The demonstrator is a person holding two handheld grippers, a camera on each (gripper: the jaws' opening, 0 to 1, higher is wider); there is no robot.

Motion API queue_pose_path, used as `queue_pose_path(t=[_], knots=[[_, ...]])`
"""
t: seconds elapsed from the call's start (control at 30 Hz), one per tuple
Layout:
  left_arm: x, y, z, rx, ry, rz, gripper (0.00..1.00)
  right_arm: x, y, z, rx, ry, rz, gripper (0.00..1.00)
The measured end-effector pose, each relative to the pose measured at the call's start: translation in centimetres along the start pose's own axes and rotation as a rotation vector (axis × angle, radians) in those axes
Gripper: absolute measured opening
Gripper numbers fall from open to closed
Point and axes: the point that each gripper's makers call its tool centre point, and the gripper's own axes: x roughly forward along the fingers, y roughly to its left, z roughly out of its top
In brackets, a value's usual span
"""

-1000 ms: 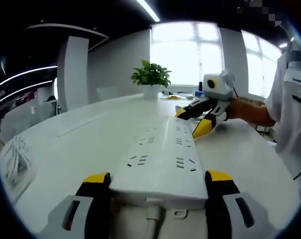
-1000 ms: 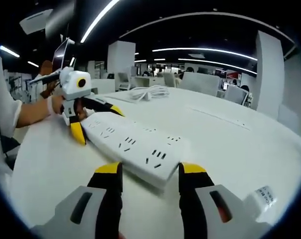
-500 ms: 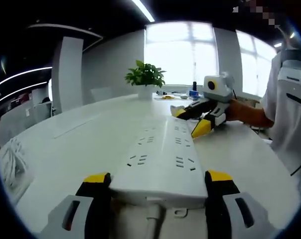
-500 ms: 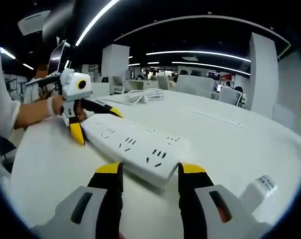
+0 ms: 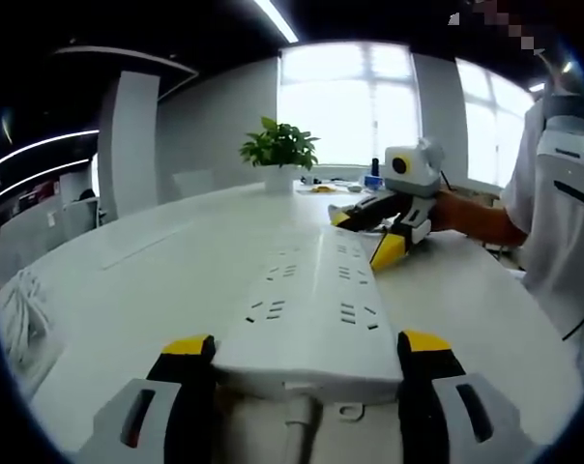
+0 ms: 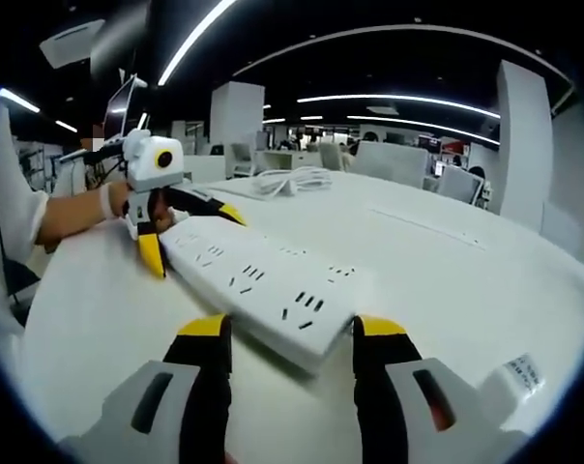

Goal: Straighten the power strip on the desk, plug the charger into it

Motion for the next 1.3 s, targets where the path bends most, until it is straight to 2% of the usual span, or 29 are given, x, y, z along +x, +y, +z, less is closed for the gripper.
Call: queue_pose_path(t=[0.8, 1.3], knots=[[0.5, -0.6, 0.2, 0.039, 0.004, -0.104, 0.78, -2.0, 1.5, -0.6, 0.048, 0.01, -0.124, 0.49], [0.5, -0.9, 0.2, 0.057, 0.004, -0.149, 0.78, -2.7, 2.0, -0.8, 0.061, 0.007, -0.168, 0.48]])
